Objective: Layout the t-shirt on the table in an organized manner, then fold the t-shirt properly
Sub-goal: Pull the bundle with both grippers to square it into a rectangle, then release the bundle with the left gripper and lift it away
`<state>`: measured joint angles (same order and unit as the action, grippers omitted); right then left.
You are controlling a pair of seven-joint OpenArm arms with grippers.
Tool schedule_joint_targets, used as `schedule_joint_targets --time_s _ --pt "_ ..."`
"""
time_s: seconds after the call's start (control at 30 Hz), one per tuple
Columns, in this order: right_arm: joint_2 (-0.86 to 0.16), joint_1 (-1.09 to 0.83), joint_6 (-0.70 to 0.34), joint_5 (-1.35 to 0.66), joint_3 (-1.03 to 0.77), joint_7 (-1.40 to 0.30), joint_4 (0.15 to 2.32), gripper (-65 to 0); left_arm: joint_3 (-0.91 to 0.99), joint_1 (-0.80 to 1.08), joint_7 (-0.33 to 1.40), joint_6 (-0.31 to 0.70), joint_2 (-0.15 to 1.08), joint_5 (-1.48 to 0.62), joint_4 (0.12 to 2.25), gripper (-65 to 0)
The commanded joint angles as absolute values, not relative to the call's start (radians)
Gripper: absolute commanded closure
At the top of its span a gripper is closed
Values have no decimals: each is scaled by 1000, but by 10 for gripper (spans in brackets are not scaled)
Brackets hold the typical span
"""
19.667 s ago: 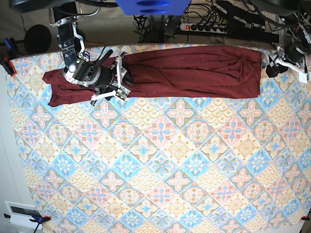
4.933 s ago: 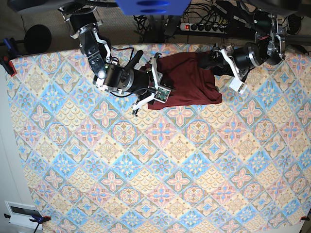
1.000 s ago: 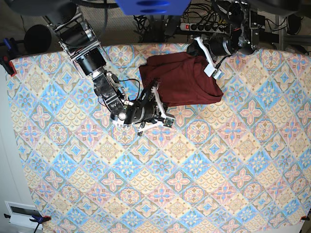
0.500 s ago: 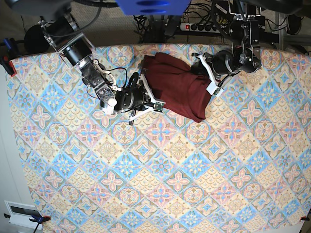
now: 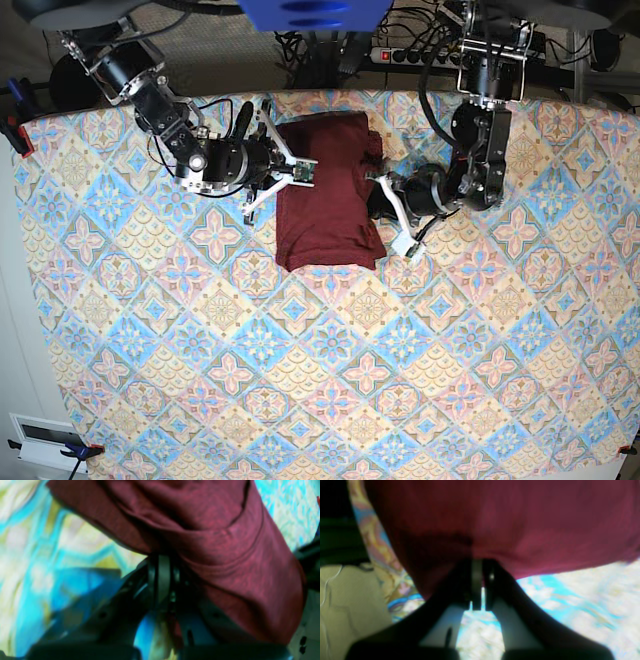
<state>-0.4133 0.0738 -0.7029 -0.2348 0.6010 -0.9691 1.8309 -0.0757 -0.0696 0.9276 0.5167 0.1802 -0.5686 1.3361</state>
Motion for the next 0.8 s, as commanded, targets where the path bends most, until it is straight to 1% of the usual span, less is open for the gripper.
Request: schedule_joint_targets --time_s 0.0,0.1,0.2,0.33,0.37,0.47,0.57,0.67,0.77 --pt "-421 77 -698 -242 559 -955 1868 -11 -76 -85 944 504 170 -536 1325 -20" --pt "-421 27 -698 -242 461 -955 1922 -11 -74 -97 943 504 157 -545 1316 -20" --pt "-421 -8 -698 -242 410 -954 1948 -11 -53 -97 943 504 159 -549 1317 -20" --pt "-414 -68 -698 -242 395 -947 1985 -11 97 -54 963 504 159 -561 1371 -20" --pt "-400 -74 -698 -243 398 -946 1992 -11 143 -50 980 504 159 -578 1382 -20" --pt "-306 -84 -698 -245 400 -944 1994 -9 297 -33 1044 504 162 -662 1389 -20" --pt "-236 -84 -698 -246 407 -944 1989 0 437 4 1082 504 163 -736 1389 -20" --pt "-168 -77 -698 -248 433 -938 1960 0 519 30 1116 504 165 -771 1389 -20" --pt "-111 -58 -698 -248 440 -914 1890 0 550 56 1130 504 166 -796 1391 -20"
